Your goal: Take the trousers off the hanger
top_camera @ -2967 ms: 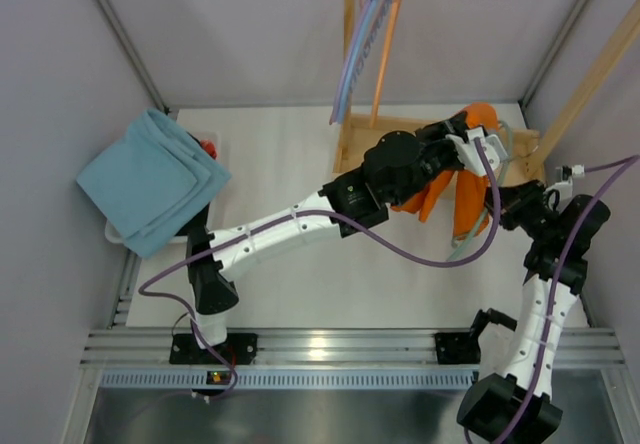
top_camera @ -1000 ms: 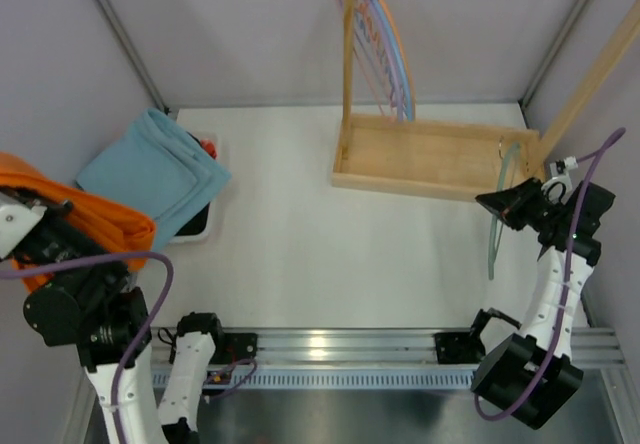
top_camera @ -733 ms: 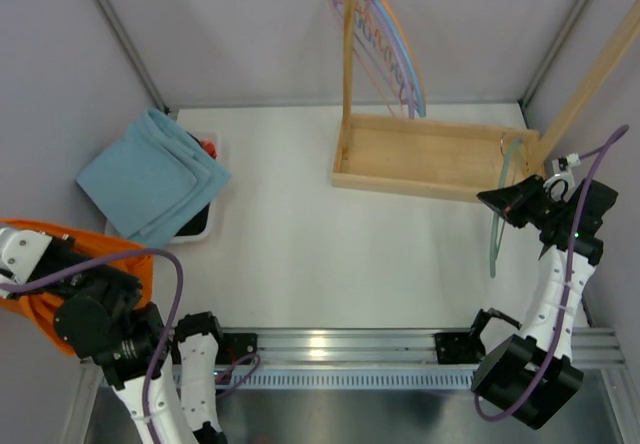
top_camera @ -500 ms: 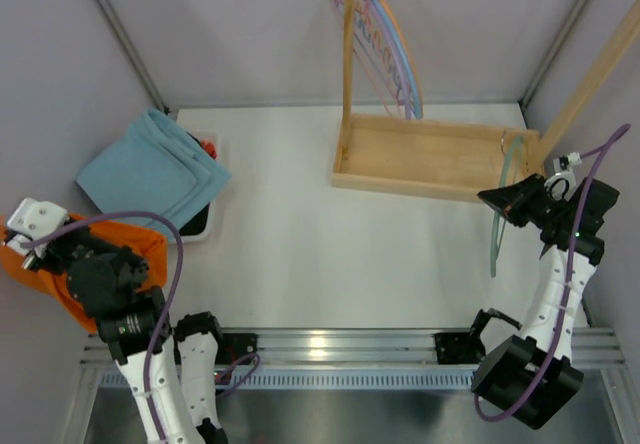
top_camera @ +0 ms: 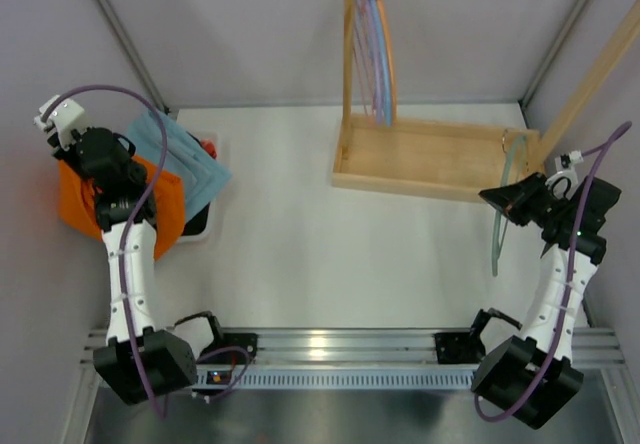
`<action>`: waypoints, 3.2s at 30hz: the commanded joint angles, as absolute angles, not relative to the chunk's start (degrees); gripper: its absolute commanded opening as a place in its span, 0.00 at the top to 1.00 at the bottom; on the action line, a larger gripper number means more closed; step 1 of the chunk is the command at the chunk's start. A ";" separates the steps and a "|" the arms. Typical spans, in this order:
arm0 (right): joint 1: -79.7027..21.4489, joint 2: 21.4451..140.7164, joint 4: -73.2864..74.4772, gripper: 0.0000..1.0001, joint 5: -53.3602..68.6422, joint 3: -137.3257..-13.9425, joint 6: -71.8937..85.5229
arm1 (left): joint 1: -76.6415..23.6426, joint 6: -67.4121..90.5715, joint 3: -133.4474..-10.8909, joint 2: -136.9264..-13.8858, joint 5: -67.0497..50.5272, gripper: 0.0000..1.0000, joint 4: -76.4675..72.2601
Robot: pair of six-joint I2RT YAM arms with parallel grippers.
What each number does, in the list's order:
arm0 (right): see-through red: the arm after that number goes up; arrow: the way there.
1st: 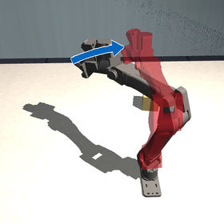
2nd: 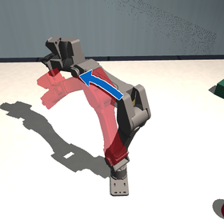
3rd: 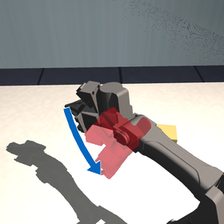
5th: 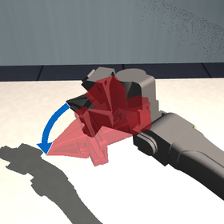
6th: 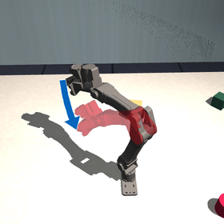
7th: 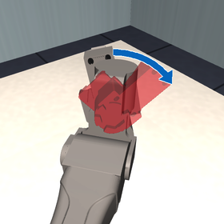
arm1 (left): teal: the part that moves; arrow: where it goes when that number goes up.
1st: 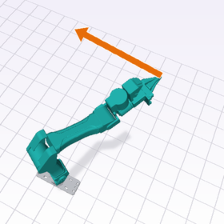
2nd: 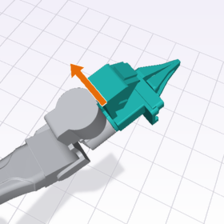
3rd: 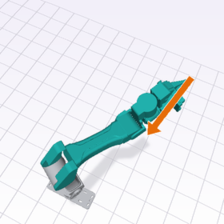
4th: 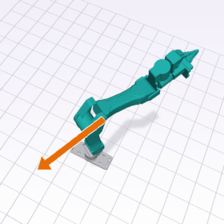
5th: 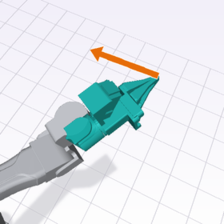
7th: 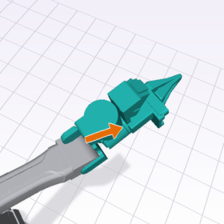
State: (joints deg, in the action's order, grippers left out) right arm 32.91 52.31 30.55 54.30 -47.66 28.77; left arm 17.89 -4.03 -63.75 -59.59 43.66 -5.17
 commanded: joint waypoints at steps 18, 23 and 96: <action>33.31 51.15 33.92 1.00 58.79 -60.20 27.16 | 11.17 -3.42 -78.93 -97.47 31.29 0.61 -19.60; 33.05 49.83 34.19 1.00 60.20 -63.71 27.07 | 9.67 -5.01 -77.87 -94.84 30.94 0.31 -19.42; -9.57 97.47 -3.25 1.00 35.25 -109.77 71.81 | 7.29 18.37 -73.21 -47.73 -32.61 0.01 -1.23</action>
